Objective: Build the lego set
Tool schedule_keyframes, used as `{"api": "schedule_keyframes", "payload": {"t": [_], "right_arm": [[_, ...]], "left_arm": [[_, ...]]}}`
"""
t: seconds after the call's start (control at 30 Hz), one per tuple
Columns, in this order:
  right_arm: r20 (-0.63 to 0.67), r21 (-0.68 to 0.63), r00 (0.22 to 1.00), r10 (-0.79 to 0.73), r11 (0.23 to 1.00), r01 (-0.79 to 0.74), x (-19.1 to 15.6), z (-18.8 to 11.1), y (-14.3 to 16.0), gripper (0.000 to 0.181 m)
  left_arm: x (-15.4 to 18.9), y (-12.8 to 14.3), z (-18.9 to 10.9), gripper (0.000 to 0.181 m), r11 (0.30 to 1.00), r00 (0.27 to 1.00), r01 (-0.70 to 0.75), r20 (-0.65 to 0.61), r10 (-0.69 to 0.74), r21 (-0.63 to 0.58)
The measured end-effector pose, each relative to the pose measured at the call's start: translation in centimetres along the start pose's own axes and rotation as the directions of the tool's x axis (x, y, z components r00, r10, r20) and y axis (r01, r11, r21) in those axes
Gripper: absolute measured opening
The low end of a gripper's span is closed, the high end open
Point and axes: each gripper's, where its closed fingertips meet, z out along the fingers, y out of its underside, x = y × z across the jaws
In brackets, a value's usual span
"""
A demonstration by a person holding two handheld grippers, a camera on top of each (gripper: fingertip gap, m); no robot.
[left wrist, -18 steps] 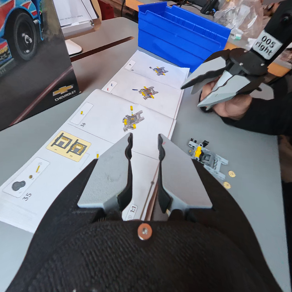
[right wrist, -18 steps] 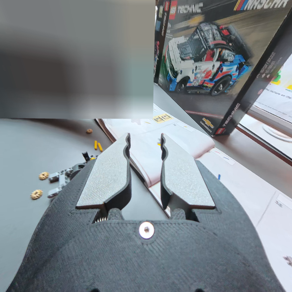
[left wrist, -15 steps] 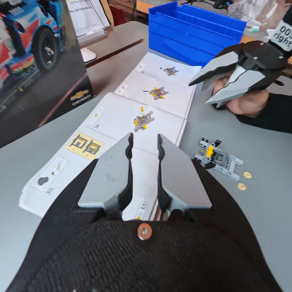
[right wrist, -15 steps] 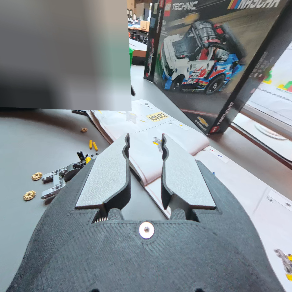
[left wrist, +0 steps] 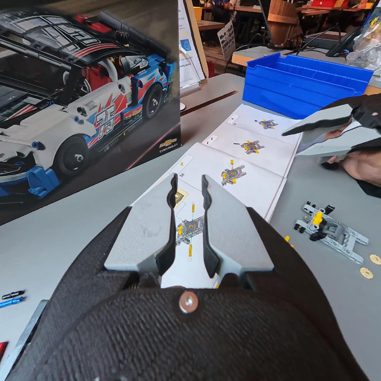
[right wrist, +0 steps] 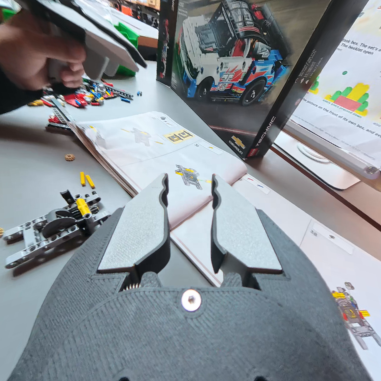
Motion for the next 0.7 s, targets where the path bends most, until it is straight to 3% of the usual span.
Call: {"api": "schedule_keyframes", "payload": {"t": [0.2,0.33,0.47,0.7], "right_arm": [[-0.049,-0.015,0.999,0.006,1.000,-0.007,0.7,0.6,0.0,0.036],[-0.068,0.039,0.997,0.036,0.999,-0.033,1.2,1.3,-1.6,0.034],[-0.014,0.095,0.997,0.080,0.992,-0.079,0.8,2.7,-3.1,0.038],[0.069,0.051,0.996,0.049,0.997,-0.053,-0.7,3.9,-2.1,0.034]], "left_arm": [[0.5,-0.6,-0.3,0.018,0.999,0.999,0.034,-0.038,-0.033,0.024],[0.8,-0.3,-0.1,0.018,1.000,0.999,0.027,-0.044,-0.027,0.007],[1.4,0.1,0.4,0.018,1.000,0.997,0.030,-0.067,-0.031,-0.008],[2.1,1.5,1.4,0.019,0.997,0.996,0.017,-0.086,-0.024,-0.075]]}}
